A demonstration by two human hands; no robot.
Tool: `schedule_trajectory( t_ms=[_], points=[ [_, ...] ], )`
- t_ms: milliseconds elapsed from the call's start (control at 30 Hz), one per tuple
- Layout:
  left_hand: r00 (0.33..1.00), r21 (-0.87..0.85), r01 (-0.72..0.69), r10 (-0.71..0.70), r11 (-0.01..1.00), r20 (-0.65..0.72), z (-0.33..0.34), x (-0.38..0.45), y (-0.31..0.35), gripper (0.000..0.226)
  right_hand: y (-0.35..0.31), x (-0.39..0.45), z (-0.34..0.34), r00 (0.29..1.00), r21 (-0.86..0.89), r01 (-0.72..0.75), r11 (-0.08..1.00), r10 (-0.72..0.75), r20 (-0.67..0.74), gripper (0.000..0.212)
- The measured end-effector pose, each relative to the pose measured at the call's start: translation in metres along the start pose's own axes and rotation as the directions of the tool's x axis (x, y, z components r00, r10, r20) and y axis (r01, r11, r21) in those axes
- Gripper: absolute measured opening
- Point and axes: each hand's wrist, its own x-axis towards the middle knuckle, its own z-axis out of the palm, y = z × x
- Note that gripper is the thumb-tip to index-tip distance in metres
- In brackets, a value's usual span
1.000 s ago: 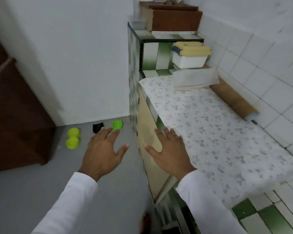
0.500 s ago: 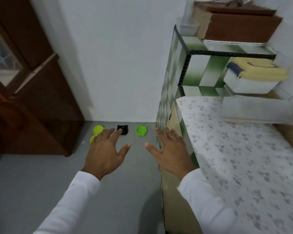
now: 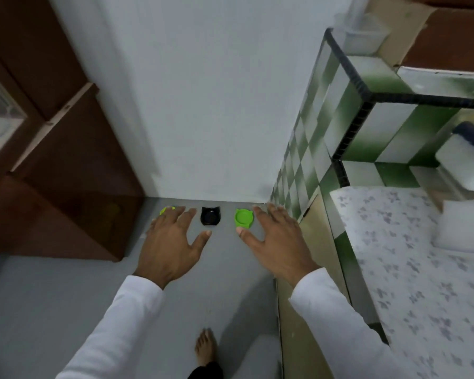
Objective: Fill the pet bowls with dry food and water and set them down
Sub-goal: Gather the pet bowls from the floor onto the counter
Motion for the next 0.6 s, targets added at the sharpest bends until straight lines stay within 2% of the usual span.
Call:
schedule_trajectory(
  t_ms=[367,600],
  points=[
    [0.997,0.033,-0.047,0.045,0.998,0.068,-0.002,0.122,-0.059,0.075,-0.032,0.12,0.012,0.998,0.056,-0.057,0.997,0.056,0.01,0.086],
    [0.994,0.044,-0.022,0.017,0.999,0.109,0.019,0.18,-0.072,0.079,-0.024,0.183,0.022,0.998,0.053,-0.058,0.997,0.056,0.03,0.086]
  ],
)
